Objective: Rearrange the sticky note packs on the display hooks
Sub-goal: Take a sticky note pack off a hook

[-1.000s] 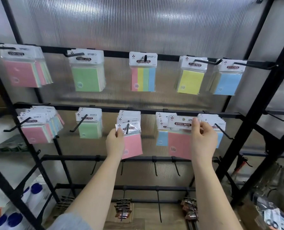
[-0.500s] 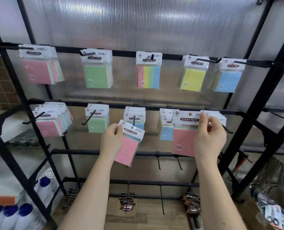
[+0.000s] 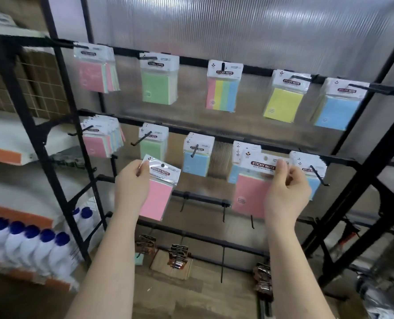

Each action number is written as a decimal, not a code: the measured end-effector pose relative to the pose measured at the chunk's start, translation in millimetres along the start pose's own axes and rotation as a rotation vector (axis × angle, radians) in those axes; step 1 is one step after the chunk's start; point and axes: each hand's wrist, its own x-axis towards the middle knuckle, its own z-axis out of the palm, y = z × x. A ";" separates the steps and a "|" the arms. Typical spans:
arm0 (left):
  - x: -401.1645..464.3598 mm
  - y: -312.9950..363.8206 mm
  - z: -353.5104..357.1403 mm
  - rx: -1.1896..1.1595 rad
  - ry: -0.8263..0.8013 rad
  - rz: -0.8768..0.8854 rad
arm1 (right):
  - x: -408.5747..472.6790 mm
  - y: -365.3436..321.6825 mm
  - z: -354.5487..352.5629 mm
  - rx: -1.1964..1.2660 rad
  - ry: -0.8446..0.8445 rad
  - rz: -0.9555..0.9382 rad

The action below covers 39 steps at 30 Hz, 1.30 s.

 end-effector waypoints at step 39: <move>241.0 -78.7 -200.3 -0.193 0.064 0.264 | -145.8 -95.0 261.5 0.143 -0.064 0.110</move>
